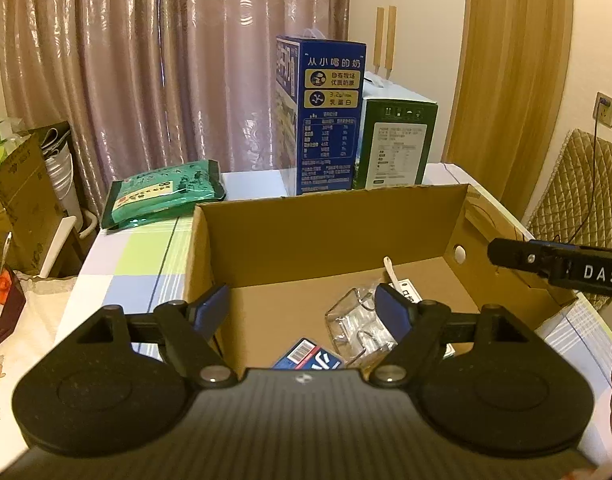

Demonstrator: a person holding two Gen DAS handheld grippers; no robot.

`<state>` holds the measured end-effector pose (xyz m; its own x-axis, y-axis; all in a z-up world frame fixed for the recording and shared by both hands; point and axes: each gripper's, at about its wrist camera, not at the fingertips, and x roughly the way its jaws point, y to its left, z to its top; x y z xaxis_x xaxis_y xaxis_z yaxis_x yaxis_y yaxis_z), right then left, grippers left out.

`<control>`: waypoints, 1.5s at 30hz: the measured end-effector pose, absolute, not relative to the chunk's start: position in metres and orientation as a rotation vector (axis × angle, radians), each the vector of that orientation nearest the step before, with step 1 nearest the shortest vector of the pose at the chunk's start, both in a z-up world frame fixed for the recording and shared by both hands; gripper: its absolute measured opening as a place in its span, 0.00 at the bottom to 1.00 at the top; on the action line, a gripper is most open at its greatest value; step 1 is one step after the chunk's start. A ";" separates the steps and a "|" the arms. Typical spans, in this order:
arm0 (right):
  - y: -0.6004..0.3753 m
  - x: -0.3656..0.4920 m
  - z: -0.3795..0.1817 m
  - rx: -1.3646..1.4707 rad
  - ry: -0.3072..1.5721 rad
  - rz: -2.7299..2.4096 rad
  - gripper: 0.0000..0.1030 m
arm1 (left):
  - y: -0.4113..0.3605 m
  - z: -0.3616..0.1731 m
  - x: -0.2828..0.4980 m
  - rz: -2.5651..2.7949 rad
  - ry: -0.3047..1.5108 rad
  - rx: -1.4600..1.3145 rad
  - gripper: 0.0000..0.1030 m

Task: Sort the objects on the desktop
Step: 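Open both tools to drop the tray and spoon into the box, then move both tools back toward the night light and medicine boxes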

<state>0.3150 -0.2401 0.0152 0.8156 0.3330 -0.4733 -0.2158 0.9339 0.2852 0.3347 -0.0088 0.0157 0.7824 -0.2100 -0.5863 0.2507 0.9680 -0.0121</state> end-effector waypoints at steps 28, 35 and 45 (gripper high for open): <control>-0.192 0.186 0.007 -0.030 0.483 0.533 0.98 | 0.066 0.006 0.193 -0.161 0.693 0.059 0.83; -0.183 0.150 -0.014 -0.090 0.571 0.567 0.98 | 0.078 -0.009 0.146 -0.144 0.733 0.030 0.86; -0.176 0.135 -0.039 -0.134 0.642 0.584 0.98 | 0.062 -0.022 0.117 -0.242 0.793 0.070 0.87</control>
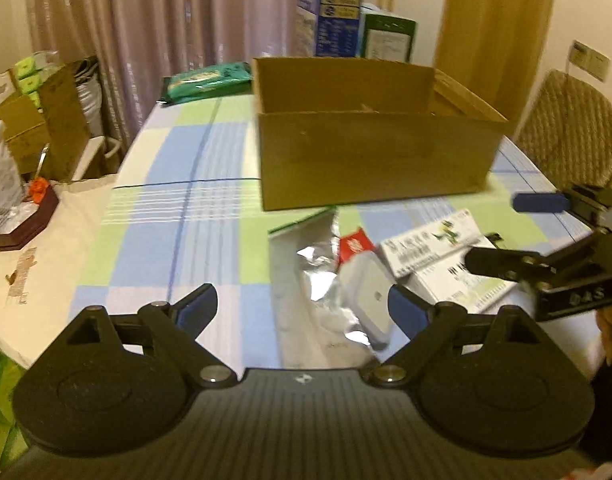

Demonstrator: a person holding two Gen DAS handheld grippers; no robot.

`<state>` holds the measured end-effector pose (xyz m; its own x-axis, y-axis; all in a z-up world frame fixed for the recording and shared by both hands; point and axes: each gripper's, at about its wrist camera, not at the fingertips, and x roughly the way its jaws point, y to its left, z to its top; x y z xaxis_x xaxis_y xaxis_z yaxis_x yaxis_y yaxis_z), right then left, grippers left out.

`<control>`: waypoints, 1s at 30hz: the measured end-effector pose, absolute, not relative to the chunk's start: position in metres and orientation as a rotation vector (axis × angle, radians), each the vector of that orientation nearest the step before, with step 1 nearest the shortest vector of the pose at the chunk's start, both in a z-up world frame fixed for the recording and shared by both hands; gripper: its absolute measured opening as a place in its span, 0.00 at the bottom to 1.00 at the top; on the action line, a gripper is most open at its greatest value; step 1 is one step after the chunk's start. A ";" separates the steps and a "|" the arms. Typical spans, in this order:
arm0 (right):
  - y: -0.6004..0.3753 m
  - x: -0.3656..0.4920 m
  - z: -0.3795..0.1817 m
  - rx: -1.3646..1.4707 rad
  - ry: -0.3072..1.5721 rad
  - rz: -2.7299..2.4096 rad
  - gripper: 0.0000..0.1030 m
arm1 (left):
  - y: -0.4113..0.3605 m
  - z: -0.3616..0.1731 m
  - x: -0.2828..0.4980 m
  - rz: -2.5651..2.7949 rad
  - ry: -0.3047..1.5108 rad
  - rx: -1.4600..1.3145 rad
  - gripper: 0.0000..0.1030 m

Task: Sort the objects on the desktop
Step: 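Move both tools back toward the night light and medicine boxes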

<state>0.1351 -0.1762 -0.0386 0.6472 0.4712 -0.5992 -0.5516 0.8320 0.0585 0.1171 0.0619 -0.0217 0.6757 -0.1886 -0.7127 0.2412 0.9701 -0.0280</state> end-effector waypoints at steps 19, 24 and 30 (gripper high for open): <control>-0.141 0.121 -0.066 -0.360 0.662 0.772 0.98 | 0.062 -0.042 0.125 -0.228 0.873 0.143 0.88; -0.134 0.121 -0.070 -0.366 0.656 0.801 0.98 | 0.069 -0.042 0.126 -0.231 0.873 0.141 0.88; -0.123 0.124 -0.072 -0.368 0.637 0.827 0.97 | 0.082 -0.041 0.128 -0.193 0.874 0.109 0.89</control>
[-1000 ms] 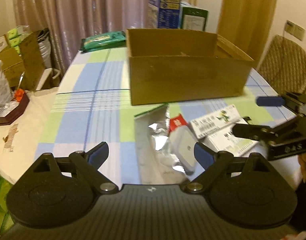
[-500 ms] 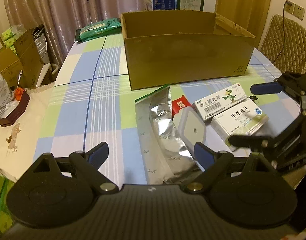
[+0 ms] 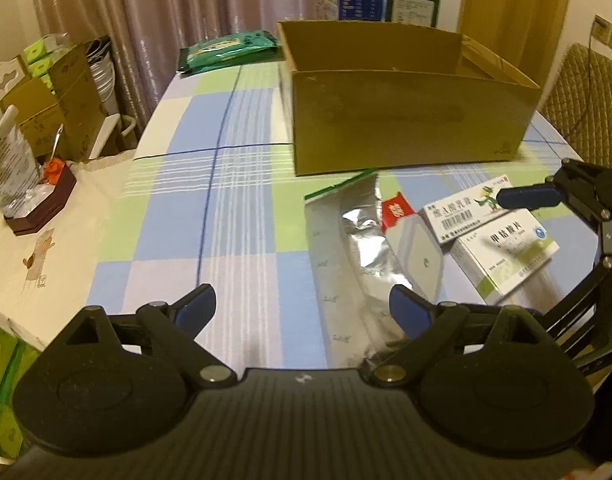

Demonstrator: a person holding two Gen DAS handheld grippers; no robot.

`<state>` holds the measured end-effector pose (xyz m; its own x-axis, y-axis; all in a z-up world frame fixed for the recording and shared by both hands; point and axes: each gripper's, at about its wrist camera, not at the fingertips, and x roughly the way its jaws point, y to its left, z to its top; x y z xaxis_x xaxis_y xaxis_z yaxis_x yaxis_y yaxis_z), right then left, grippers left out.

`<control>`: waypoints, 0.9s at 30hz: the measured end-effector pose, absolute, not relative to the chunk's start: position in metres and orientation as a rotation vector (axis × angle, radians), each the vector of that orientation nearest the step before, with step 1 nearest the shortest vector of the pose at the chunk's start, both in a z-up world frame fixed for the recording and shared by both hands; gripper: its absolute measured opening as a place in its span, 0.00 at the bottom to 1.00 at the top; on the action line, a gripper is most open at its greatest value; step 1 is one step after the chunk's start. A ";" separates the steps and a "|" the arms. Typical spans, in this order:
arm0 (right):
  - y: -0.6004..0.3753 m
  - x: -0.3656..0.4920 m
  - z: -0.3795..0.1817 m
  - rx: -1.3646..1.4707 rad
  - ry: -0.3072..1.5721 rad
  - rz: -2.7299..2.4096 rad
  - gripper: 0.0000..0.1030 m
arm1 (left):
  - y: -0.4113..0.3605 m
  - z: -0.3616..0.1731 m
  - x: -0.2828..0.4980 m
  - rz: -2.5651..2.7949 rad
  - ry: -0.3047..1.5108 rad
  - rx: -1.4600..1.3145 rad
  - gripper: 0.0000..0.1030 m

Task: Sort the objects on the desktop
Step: 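Move both tools back toward the night light and medicine boxes, then grasp the white square night light with the right tool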

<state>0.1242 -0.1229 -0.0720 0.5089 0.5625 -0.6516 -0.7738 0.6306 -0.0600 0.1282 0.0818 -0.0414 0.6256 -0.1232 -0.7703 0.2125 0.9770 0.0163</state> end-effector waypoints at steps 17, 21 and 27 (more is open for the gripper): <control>-0.095 0.141 -0.098 -0.415 0.673 0.860 0.80 | 0.087 -0.043 0.137 -0.181 0.867 0.076 0.89; -0.089 0.145 -0.102 -0.412 0.677 0.872 0.77 | 0.086 -0.042 0.141 -0.183 0.865 0.069 0.89; -0.084 0.152 -0.108 -0.403 0.702 0.869 0.61 | 0.086 -0.043 0.145 -0.184 0.867 0.055 0.89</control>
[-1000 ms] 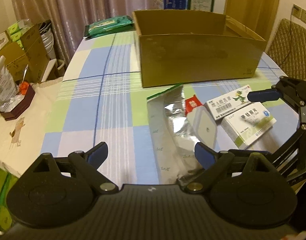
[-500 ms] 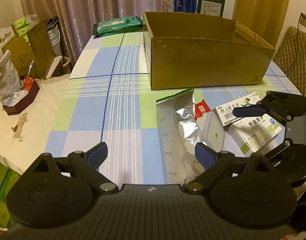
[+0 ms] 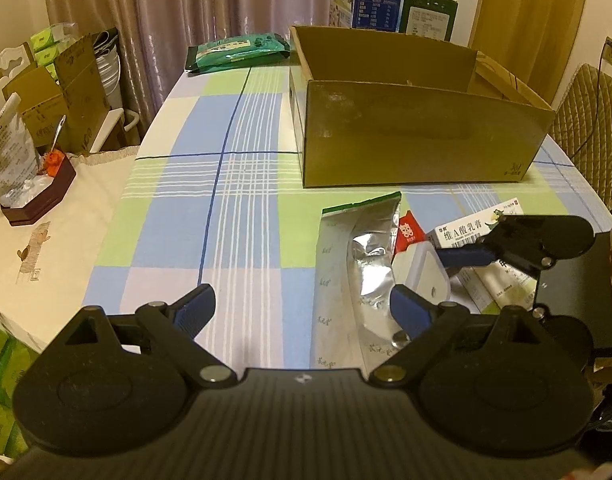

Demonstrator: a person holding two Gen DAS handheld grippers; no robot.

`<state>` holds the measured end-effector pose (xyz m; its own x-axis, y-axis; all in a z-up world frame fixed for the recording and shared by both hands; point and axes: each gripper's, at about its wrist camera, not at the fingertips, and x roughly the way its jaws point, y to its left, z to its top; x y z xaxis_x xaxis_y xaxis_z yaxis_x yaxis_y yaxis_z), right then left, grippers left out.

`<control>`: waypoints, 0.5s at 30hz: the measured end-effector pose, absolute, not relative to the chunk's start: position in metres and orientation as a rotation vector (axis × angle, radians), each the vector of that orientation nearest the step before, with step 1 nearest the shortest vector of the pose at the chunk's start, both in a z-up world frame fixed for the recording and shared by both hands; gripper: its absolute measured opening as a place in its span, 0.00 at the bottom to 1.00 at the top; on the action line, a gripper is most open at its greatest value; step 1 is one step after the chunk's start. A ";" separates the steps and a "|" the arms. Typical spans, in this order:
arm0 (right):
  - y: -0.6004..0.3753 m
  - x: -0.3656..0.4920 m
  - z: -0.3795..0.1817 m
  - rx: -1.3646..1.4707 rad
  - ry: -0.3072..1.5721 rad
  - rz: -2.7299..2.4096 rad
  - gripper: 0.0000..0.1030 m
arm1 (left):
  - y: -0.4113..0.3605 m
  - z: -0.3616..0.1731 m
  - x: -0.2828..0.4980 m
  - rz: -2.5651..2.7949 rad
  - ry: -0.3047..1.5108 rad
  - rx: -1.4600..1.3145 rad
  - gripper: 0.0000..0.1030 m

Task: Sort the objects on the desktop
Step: 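Grasp the white square night light with the right tool, then grasp the silver foil bag with left tool while right tool holds night light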

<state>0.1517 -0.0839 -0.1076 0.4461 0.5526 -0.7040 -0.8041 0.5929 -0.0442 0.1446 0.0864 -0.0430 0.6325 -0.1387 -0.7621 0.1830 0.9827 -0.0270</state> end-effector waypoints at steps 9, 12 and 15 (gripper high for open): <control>-0.108 0.151 -0.087 -0.305 0.688 0.785 0.61 | 0.095 -0.040 0.145 -0.174 0.857 0.015 0.89; -0.122 0.154 -0.076 -0.266 0.671 0.725 0.61 | 0.089 -0.042 0.145 -0.199 0.865 0.030 0.89; -0.133 0.158 -0.068 -0.225 0.677 0.677 0.61 | 0.076 -0.049 0.147 -0.254 0.887 0.069 0.89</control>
